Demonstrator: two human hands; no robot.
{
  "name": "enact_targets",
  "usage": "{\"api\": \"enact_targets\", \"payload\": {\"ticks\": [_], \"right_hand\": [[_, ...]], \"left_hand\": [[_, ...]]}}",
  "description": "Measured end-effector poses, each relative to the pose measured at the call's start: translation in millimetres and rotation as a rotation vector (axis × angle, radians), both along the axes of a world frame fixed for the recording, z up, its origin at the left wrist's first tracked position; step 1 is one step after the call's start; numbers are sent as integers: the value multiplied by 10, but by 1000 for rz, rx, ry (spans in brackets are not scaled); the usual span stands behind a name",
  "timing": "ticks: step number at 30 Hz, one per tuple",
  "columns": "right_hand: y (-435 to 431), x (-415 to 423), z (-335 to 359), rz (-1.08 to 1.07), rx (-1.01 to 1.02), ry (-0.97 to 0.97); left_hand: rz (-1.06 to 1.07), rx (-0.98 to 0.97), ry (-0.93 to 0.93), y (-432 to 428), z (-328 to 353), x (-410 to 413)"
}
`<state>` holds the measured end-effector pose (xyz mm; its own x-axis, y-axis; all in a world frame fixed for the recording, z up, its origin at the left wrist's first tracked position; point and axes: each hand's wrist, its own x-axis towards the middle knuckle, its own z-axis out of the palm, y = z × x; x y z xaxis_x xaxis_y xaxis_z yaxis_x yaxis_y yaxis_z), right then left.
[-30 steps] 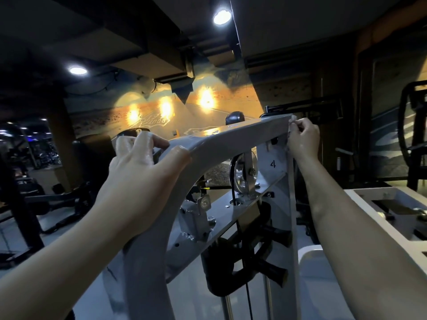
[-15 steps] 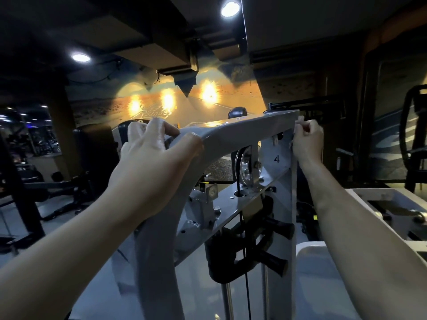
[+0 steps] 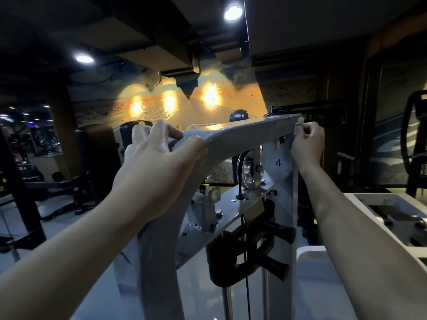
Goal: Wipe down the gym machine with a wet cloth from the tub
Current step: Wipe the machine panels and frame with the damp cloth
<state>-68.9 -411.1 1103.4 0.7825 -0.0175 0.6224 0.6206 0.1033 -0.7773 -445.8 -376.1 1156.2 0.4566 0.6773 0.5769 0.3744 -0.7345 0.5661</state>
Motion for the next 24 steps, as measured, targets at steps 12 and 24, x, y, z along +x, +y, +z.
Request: {"api": "enact_targets", "payload": {"ticks": [12,24], "right_hand": [[-87,-247,318,-42,-80,-85],[-292,-2169,-12,127,52,-387]], "left_hand": [[17,8,13,-24,0,1],[-75,-141,-243,-149,34,-108]]}}
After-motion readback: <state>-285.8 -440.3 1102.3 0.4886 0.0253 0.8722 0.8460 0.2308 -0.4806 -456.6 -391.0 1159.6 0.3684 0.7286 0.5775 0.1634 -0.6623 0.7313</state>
